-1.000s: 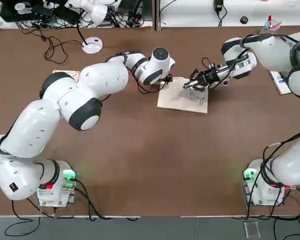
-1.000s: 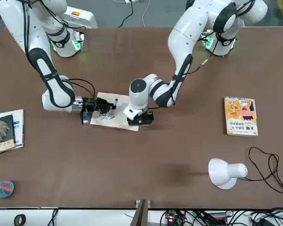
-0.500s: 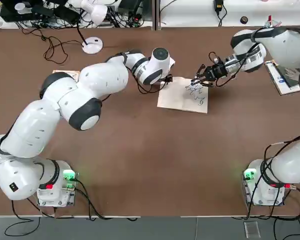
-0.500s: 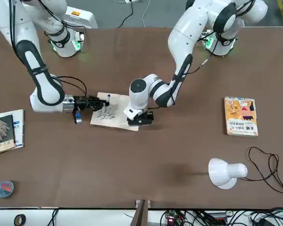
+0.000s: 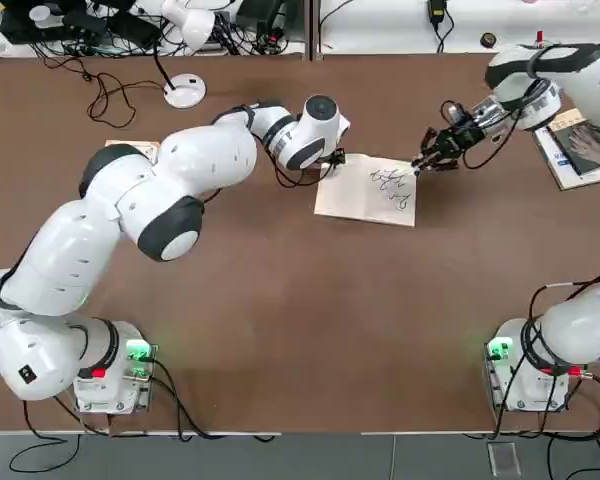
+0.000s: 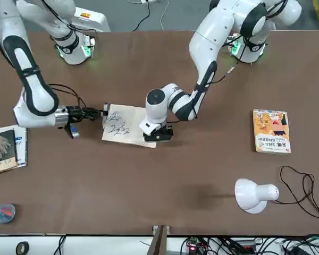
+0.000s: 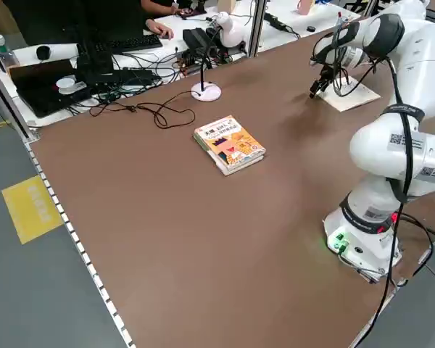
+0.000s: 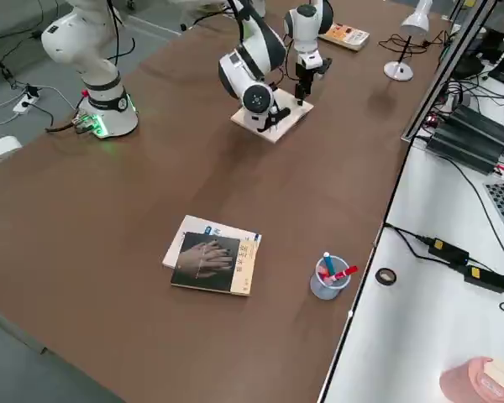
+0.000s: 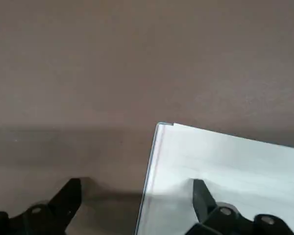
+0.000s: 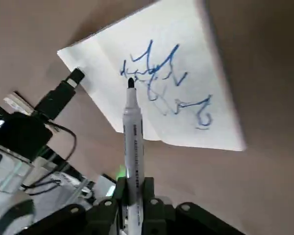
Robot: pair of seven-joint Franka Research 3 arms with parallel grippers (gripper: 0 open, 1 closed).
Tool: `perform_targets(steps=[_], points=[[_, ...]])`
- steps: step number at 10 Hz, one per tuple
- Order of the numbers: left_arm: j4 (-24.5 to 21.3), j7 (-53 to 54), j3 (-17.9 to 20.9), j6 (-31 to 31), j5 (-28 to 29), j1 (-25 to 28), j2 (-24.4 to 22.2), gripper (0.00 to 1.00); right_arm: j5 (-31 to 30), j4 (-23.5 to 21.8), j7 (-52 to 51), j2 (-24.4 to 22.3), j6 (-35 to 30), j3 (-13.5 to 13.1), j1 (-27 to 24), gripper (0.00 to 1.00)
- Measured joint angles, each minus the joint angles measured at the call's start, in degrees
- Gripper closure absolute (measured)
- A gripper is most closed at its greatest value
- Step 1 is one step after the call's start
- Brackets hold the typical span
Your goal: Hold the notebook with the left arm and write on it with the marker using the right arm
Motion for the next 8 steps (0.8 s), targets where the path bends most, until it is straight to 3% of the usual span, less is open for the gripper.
perform_targets(steps=[8], points=[[0.06,0.00,0.01,0.00,0.00,0.01,0.00,0.00,-21.43,4.20,-8.68,-2.38,-2.77,-0.08,-7.41,0.83]])
